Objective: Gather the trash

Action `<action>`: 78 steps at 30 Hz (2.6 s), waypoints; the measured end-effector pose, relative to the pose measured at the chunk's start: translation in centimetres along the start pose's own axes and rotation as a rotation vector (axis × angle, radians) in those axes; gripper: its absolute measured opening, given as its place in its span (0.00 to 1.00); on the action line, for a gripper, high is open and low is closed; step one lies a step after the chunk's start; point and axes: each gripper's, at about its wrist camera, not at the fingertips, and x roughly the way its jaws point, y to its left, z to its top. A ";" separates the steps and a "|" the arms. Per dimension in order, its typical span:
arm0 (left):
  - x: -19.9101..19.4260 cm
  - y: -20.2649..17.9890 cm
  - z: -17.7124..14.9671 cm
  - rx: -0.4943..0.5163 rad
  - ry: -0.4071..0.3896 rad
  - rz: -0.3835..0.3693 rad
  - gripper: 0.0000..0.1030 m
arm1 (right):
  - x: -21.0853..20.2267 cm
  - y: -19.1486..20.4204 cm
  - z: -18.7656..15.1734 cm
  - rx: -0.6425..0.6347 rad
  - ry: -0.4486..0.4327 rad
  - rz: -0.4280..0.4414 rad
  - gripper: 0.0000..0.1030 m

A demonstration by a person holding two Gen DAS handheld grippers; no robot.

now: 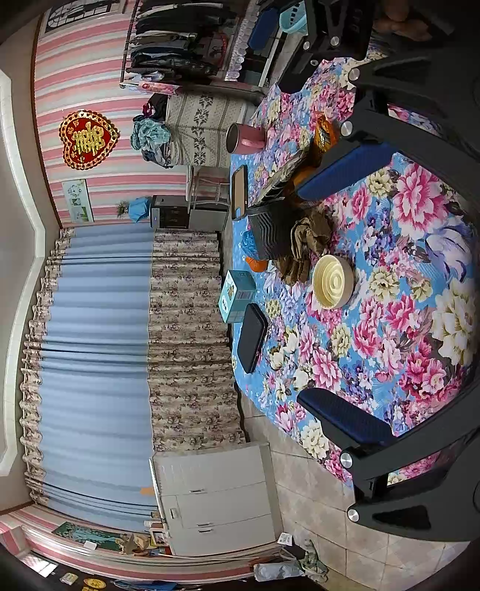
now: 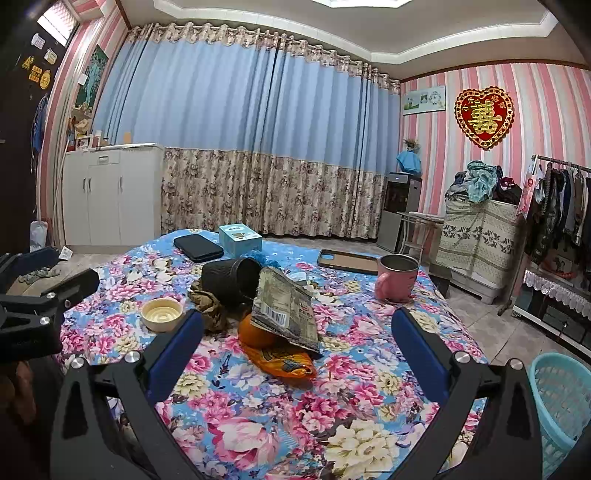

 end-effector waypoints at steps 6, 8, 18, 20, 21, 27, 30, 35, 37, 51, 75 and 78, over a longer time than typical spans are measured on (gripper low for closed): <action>-0.3 -0.2 -0.1 0.006 -0.009 -0.001 0.95 | 0.0 0.1 0.0 0.003 -0.002 -0.002 0.96; -0.3 -0.3 -0.1 0.010 -0.008 -0.001 0.95 | 0.0 0.1 -0.1 0.004 0.000 -0.002 0.96; -0.4 -0.4 -0.1 0.011 -0.007 -0.001 0.95 | 0.0 0.0 0.0 0.005 -0.001 -0.003 0.96; -0.4 -0.4 -0.2 0.009 -0.006 -0.001 0.95 | 0.0 0.0 -0.1 0.003 -0.001 -0.004 0.96; -0.4 -0.4 -0.2 0.009 -0.006 -0.002 0.95 | 0.0 0.0 -0.1 0.002 -0.001 -0.003 0.96; -0.3 -0.5 -0.3 0.019 -0.003 0.000 0.95 | 0.0 0.1 -0.1 0.004 -0.001 -0.003 0.96; -0.3 -0.5 -0.3 0.016 -0.001 0.001 0.95 | 0.1 0.1 0.0 0.001 0.001 -0.003 0.96; -0.2 -0.5 -0.3 0.015 0.000 0.000 0.95 | 0.1 0.1 -0.1 0.001 0.000 -0.003 0.96; -0.2 -0.6 -0.3 0.015 0.001 0.001 0.95 | 0.0 0.1 0.0 0.001 -0.001 -0.003 0.96; -0.1 -0.5 -0.3 0.011 0.004 0.001 0.95 | 0.0 0.2 -0.1 0.000 0.002 -0.003 0.96; 0.0 -0.4 -0.3 0.010 0.005 -0.001 0.95 | -0.1 0.2 -0.1 0.001 0.002 -0.002 0.96; 0.0 -0.4 -0.3 0.011 0.006 0.000 0.95 | 0.0 0.2 -0.1 0.003 0.003 -0.002 0.96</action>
